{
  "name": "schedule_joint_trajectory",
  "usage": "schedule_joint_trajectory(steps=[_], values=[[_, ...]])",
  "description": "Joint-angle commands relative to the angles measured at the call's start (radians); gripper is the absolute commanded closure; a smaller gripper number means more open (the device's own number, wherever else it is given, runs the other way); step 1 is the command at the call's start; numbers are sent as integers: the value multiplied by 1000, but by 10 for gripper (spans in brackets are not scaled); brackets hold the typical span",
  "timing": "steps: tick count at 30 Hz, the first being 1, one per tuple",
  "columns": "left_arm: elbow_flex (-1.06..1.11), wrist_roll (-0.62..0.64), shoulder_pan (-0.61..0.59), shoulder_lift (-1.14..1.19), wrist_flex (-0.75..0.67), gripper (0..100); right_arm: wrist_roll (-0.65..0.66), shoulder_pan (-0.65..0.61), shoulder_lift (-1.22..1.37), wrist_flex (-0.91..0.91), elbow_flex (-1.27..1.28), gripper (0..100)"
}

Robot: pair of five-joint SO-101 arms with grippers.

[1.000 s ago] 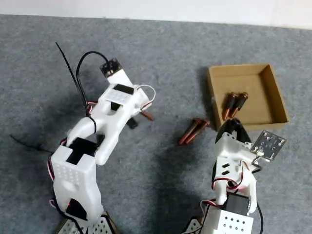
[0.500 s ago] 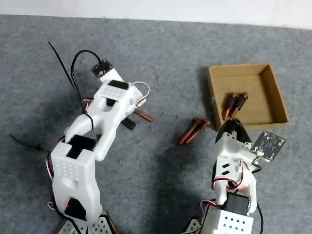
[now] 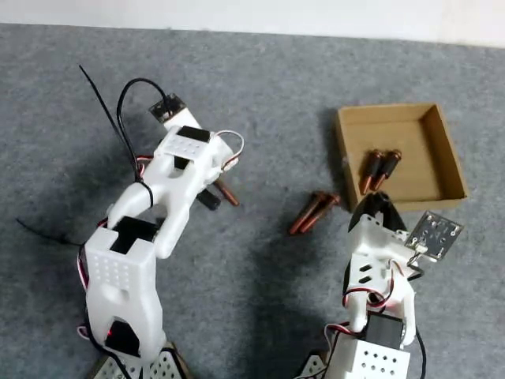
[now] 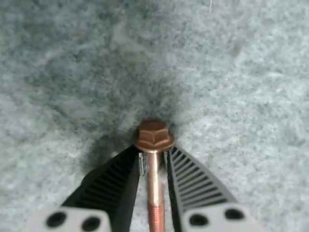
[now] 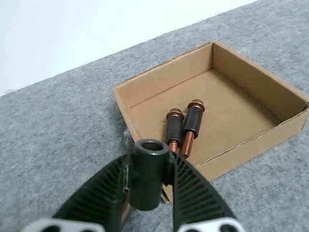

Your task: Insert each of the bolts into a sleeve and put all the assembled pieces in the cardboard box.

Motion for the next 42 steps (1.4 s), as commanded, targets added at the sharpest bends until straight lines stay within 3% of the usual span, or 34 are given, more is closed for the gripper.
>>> schedule_joint_trajectory(steps=[1, 7, 14, 25, 33, 42], values=[[-18, 3, -13, 4, 12, 996, 8, -7, -22, -10, 33, 992], [5, -77, -13, -102, 14, 996, 8, -7, -22, -10, 33, 992], [223, -157, -13, -400, -2, 996, 8, -7, -22, -10, 33, 992], [714, -287, -7, -900, -385, 996, 8, -7, -22, -12, 33, 992], [938, -342, -13, -1208, -523, 996, 8, -10, -22, -107, 84, 993], [1125, -345, -13, -1609, -552, 996, 8, -251, -22, -245, 148, 994]])
